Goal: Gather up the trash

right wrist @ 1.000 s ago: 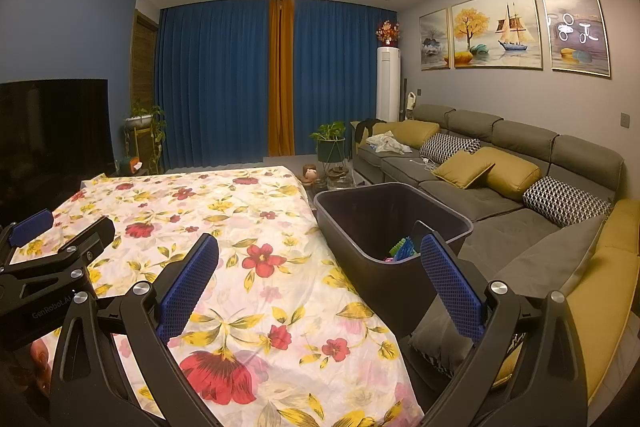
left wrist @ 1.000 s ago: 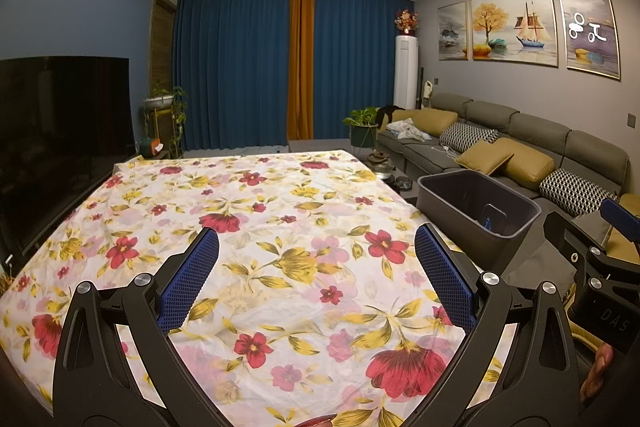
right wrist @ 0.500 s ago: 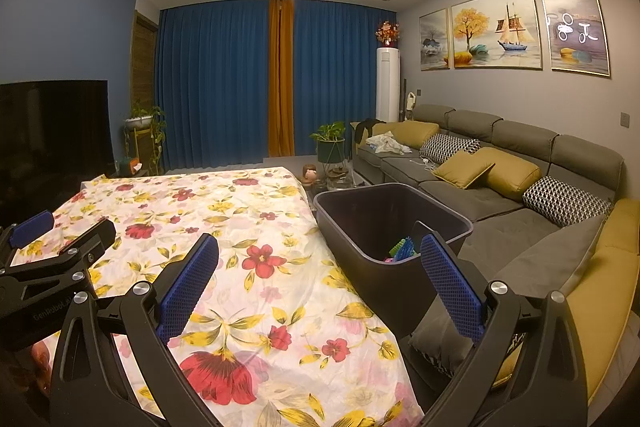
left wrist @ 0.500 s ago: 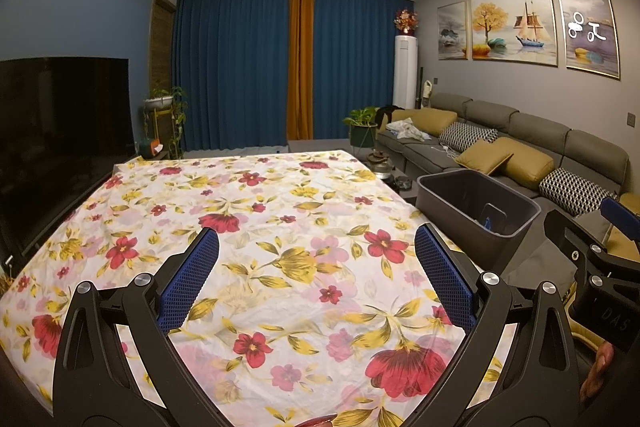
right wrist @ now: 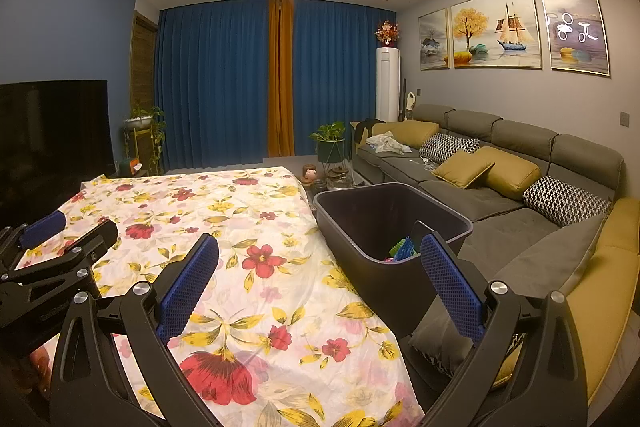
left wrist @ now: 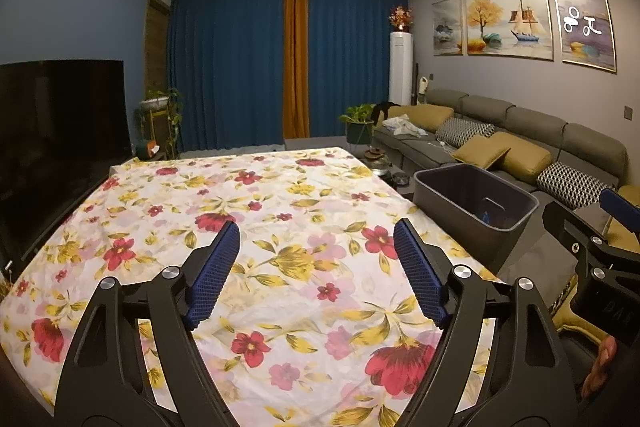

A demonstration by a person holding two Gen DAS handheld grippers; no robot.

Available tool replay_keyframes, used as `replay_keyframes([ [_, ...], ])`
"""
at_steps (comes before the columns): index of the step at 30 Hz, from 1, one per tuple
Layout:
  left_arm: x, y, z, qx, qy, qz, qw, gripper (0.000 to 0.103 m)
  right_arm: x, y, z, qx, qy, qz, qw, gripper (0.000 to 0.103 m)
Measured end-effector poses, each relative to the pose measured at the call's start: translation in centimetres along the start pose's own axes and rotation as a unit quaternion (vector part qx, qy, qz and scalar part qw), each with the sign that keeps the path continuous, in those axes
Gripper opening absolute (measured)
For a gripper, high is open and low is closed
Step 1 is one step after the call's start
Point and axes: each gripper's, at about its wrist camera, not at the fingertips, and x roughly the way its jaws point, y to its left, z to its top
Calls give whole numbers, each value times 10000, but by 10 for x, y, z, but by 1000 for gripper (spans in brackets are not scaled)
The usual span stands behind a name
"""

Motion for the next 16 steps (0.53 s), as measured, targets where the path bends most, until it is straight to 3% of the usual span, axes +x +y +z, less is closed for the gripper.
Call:
replay_keyframes([
  [6, 0, 0, 0, -17, -6, 25, 10000, 78, 0, 0, 0, 2, 3, -5, 10000, 97],
  [11, 1, 2, 0, -54, 34, 29, 10000, 90, 0, 0, 0, 8, 8, -7, 10000, 97],
  [16, 0, 3, 1, -94, 38, -51, 9999, 91, 0, 1, 0, 20, 16, -5, 10000, 97],
])
